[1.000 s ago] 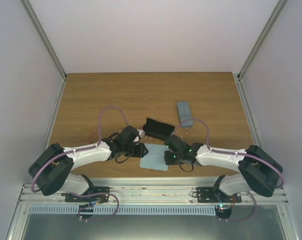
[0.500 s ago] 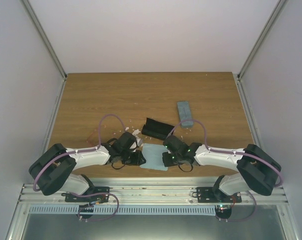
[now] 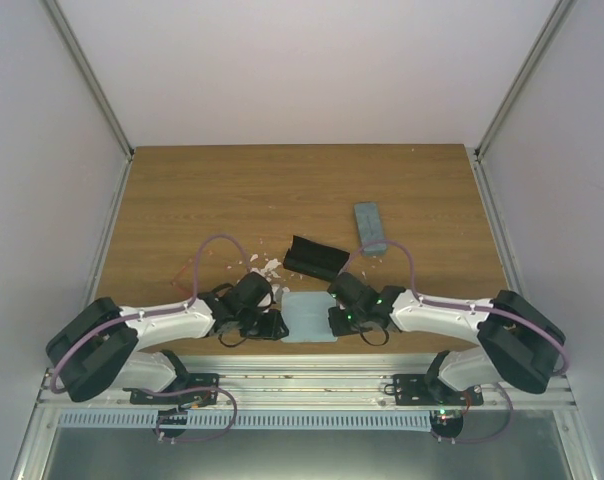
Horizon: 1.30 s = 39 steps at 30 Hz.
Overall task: Organize the sunglasses
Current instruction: Adjust the glasses cleaning cloth at the center of the board, then fold the glasses cleaning cloth at the center of the board.
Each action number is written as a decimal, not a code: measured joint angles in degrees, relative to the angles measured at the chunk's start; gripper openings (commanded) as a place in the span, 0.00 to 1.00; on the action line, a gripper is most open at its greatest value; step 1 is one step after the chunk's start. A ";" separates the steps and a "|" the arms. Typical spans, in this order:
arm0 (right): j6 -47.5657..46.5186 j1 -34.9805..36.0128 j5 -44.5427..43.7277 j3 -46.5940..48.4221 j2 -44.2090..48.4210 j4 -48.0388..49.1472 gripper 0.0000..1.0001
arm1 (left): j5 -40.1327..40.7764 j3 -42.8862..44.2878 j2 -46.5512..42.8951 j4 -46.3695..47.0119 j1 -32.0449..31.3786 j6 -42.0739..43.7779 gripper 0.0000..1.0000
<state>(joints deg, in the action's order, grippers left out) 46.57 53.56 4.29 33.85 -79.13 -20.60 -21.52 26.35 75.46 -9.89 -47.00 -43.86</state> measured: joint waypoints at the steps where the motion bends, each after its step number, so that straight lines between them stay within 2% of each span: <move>1: 0.07 0.02 -0.33 0.00 0.44 -0.98 0.09 | 0.26 0.00 -0.61 -0.87 -0.04 -0.13 0.27; 3: 0.24 0.07 -1.07 0.00 1.44 -3.08 0.12 | 1.11 0.13 -1.79 -2.49 -0.11 -0.13 0.32; 6: 0.61 0.07 -2.49 0.02 3.48 -4.96 0.29 | 2.93 1.57 -2.60 -4.94 -0.20 -0.13 0.42; 8: 0.13 0.11 -4.52 0.61 4.72 -5.79 0.36 | 5.92 3.78 -2.75 -6.84 -0.20 -0.22 0.48; 11: 0.44 0.09 -7.87 2.49 4.39 -6.16 0.40 | 10.82 7.39 -2.60 -8.87 0.02 -0.09 0.52; 16: -0.39 -0.90 -13.55 7.74 -1.75 -6.19 0.37 | 16.35 11.13 -0.33 -8.87 1.79 1.05 0.52; 23: -2.14 -1.66 -16.68 11.47 -10.56 -4.96 0.27 | 16.96 12.46 6.97 -7.76 5.18 3.65 0.46; 35: -3.34 -2.84 -17.33 11.74 -12.81 -1.33 0.25 | 14.88 14.84 12.50 -4.81 5.92 5.86 0.35; 39: -3.89 -3.13 -16.48 11.76 -13.00 -0.20 0.20 | 14.40 15.34 13.51 -4.09 6.21 5.99 0.30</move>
<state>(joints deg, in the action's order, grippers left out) 42.68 50.43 -12.19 45.60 -92.14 -20.80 -7.11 41.69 88.97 -13.98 -40.80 -37.87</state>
